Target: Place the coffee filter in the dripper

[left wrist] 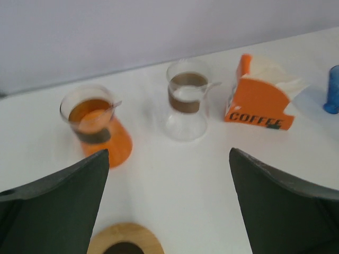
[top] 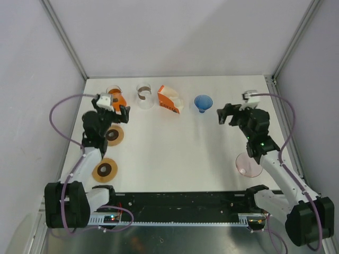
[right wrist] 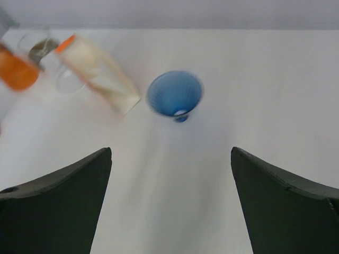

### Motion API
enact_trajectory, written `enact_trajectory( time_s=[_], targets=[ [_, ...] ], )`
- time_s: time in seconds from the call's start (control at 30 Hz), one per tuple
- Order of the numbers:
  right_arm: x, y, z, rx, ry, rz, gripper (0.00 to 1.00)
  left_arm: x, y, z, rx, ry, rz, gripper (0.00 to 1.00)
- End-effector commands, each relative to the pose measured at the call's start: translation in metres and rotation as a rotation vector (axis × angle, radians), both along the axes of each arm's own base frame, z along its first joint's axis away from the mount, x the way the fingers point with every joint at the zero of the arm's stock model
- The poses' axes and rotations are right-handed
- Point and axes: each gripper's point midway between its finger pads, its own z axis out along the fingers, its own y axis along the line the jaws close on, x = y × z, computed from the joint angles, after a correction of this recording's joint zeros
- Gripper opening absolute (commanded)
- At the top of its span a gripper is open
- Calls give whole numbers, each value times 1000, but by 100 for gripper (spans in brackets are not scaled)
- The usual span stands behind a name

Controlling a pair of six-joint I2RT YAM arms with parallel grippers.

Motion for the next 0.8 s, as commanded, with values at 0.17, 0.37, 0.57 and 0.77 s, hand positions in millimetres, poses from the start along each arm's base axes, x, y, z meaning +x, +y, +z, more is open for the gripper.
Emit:
enact_trajectory(
  time_s=[0.17,0.37,0.57,0.77],
  targets=[
    [-47,69,-13,-187,218,283,99,-31,-16,39,142,383,-198,100],
    [-53,67,-16,-213,244,297,99,-1,17,73,150,405,-8,90],
    [-53,61,-28,-237,290,269,99,56,32,71,66,473,91,69],
    [-52,60,-39,-250,329,266,99,114,58,42,45,543,253,58]
  ],
)
